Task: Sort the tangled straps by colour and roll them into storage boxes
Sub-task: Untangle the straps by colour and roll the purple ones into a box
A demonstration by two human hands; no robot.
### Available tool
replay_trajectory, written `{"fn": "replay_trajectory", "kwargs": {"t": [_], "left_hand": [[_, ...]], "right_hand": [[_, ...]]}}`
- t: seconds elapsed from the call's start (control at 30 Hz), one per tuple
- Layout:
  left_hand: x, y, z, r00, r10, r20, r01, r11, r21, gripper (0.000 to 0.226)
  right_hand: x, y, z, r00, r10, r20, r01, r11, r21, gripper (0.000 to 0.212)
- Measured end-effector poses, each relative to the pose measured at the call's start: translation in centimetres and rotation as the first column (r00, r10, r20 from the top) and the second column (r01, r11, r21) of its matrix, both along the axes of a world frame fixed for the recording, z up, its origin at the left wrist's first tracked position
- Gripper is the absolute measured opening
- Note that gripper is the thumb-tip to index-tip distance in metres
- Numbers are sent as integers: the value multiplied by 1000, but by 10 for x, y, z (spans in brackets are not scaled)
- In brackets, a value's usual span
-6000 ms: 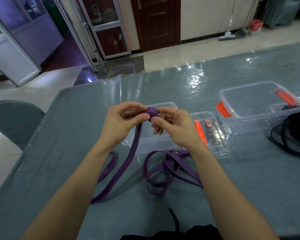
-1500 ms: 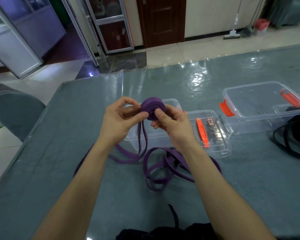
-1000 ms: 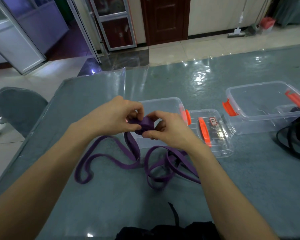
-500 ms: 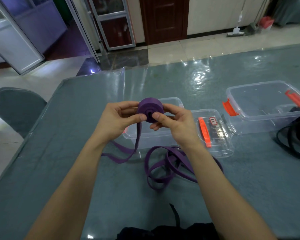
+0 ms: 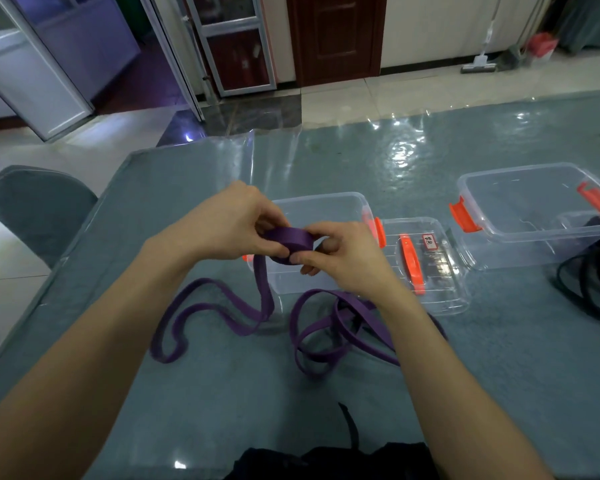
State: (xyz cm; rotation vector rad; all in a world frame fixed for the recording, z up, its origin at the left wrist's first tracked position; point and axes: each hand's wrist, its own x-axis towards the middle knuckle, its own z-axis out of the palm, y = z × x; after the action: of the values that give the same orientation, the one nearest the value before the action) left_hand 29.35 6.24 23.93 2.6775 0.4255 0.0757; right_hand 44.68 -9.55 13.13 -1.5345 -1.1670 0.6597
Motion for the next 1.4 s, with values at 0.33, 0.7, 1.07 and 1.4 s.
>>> {"fn": "replay_trajectory", "kwargs": {"t": [0.33, 0.7, 1.07, 1.4], "left_hand": [[-8, -8, -50, 845, 394, 361, -48, 729, -683, 41], [-27, 19, -30, 989, 144, 31, -135, 968, -210, 29], [-16, 13, -3, 988, 35, -153, -38, 999, -13, 24], [-22, 9, -31, 933, 238, 270, -38, 809, -586, 38]], "right_hand": [[4, 3, 3, 842, 27, -539, 159, 942, 295, 35], [1, 3, -10, 992, -7, -130, -1, 998, -59, 46], [-23, 11, 0, 938, 29, 345, -3, 997, -77, 28], [0, 6, 4, 915, 9, -404, 92, 969, 230, 28]]}}
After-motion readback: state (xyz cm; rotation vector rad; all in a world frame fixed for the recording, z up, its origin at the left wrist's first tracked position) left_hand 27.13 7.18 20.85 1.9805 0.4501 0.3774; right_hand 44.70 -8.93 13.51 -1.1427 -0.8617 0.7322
